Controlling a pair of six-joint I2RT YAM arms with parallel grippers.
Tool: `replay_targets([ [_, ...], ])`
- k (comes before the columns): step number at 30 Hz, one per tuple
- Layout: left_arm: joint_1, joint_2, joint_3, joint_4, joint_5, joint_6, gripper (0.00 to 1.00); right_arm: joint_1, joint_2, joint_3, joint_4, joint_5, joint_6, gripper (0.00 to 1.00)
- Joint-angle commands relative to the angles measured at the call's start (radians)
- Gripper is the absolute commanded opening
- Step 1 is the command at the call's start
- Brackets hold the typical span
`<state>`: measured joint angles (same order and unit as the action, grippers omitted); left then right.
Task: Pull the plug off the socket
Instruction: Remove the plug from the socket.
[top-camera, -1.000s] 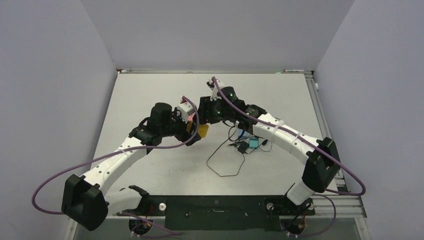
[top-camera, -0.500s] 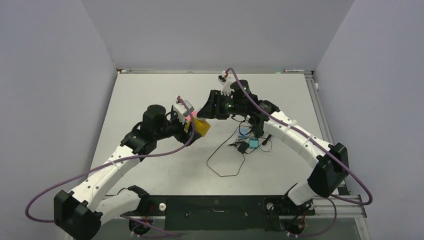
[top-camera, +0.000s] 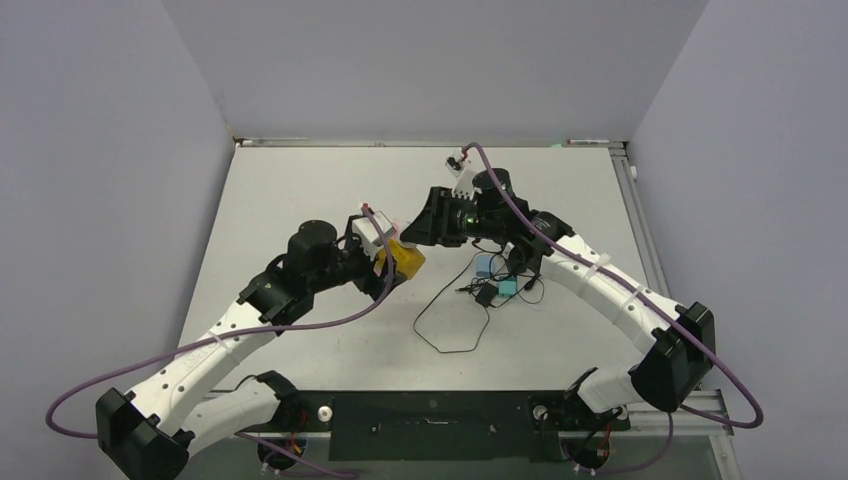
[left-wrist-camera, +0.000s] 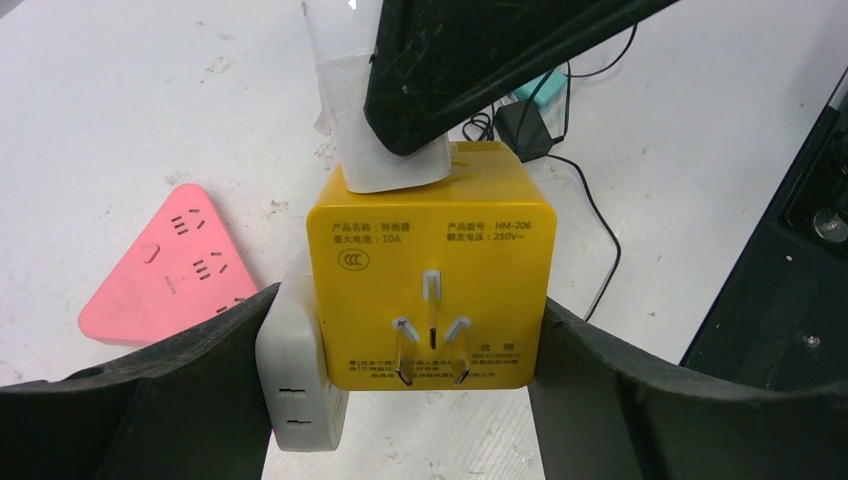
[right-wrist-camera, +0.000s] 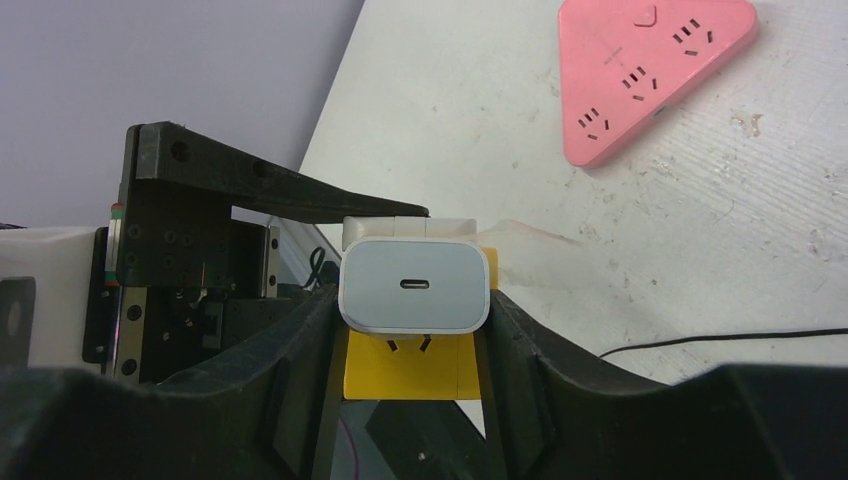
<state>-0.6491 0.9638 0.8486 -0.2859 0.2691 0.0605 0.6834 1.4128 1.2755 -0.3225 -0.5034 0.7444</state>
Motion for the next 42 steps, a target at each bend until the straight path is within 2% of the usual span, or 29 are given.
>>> replay_targets([
  [1, -0.015, -0.01, 0.021, 0.048, 0.023, 0.033, 0.0, 0.038, -0.041, -0.021, 0.046, 0.247, -0.05, 0.05],
  [8, -0.007, 0.011, 0.024, 0.039, 0.018, 0.026, 0.0, 0.08, -0.091, -0.122, 0.19, 0.345, -0.037, 0.05],
  [14, 0.078, 0.027, 0.021, 0.091, 0.145, -0.029, 0.0, 0.096, -0.174, -0.235, 0.345, 0.363, -0.021, 0.05],
  [17, 0.114, 0.029, 0.018, 0.118, 0.197, -0.053, 0.0, 0.104, -0.199, -0.27, 0.384, 0.366, -0.031, 0.05],
  [24, 0.118, 0.027, 0.013, 0.116, 0.194, -0.054, 0.0, 0.136, -0.208, -0.309, 0.449, 0.388, -0.026, 0.05],
  [34, 0.085, 0.031, 0.016, 0.088, 0.147, -0.009, 0.0, 0.134, -0.202, -0.264, 0.369, 0.422, -0.006, 0.05],
  [42, 0.033, 0.024, 0.018, 0.058, 0.09, 0.023, 0.0, 0.023, -0.115, -0.176, 0.25, 0.219, -0.005, 0.05],
])
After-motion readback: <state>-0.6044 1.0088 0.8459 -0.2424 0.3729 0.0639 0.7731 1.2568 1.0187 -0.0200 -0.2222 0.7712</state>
